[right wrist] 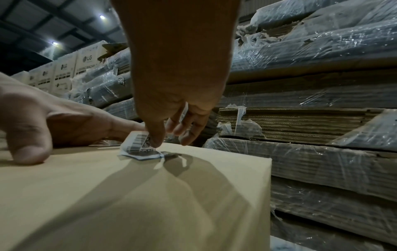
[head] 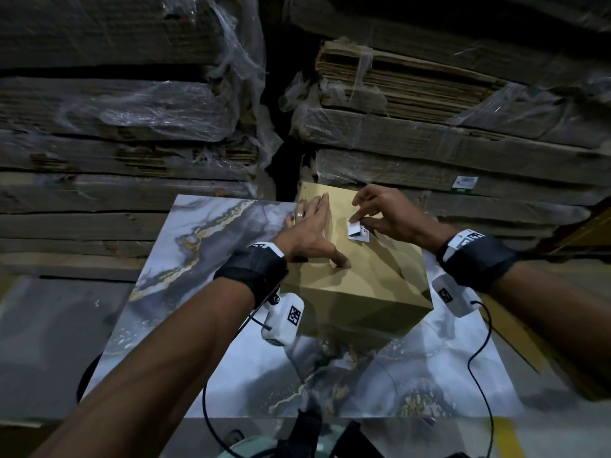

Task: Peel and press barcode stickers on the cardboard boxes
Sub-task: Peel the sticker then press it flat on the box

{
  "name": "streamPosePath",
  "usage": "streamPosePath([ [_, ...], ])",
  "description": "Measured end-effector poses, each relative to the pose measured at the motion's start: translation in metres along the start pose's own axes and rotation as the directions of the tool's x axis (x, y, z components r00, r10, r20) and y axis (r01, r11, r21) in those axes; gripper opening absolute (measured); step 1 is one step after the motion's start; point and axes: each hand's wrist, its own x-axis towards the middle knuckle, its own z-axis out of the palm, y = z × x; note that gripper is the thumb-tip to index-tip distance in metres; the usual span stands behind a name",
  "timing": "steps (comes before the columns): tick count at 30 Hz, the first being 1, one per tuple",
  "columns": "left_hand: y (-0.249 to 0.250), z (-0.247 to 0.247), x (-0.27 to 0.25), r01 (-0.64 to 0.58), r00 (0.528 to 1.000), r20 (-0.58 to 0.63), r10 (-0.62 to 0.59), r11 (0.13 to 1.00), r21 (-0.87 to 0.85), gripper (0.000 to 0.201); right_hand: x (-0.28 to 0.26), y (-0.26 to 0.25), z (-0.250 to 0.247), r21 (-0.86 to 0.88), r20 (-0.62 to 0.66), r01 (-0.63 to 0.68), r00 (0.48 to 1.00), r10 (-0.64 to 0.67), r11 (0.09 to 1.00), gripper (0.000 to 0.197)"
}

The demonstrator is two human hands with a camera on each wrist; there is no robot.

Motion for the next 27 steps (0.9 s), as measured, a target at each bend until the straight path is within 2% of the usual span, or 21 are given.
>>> streamPosePath([
  [15, 0.004, 0.003, 0.001, 0.003, 1.0, -0.007, -0.003, 0.996, 0.09, 0.148, -0.05, -0.005, 0.013, -0.058, -0.245, -0.057, 0.969, 0.041, 0.997, 0.019],
  [17, 0.002, 0.003, 0.001, -0.005, 1.0, -0.009, 0.005, 0.996, 0.091, 0.147, -0.055, -0.006, 0.016, -0.044, -0.315, -0.056, 0.948, 0.039, 0.997, 0.016],
  [19, 0.001, 0.002, 0.001, -0.007, 1.0, -0.005, 0.008, 0.996, 0.084, 0.147, -0.057, -0.006, 0.014, -0.021, -0.419, -0.065, 0.906, 0.05, 0.998, 0.013],
  [22, 0.002, 0.003, 0.001, -0.01, 1.0, 0.003, 0.01, 0.996, 0.086, 0.147, -0.062, -0.008, 0.001, 0.051, -0.5, -0.108, 0.858, 0.119, 0.993, 0.012],
  [25, 0.002, 0.004, 0.001, -0.017, 1.0, -0.004, 0.018, 0.996, 0.092, 0.145, -0.068, -0.012, -0.005, 0.123, -0.465, -0.175, 0.859, 0.212, 0.977, 0.018],
  [27, 0.003, 0.004, 0.0, -0.019, 1.0, -0.013, 0.021, 0.993, 0.113, 0.142, -0.07, -0.015, -0.002, 0.229, -0.425, -0.242, 0.847, 0.32, 0.943, 0.024],
])
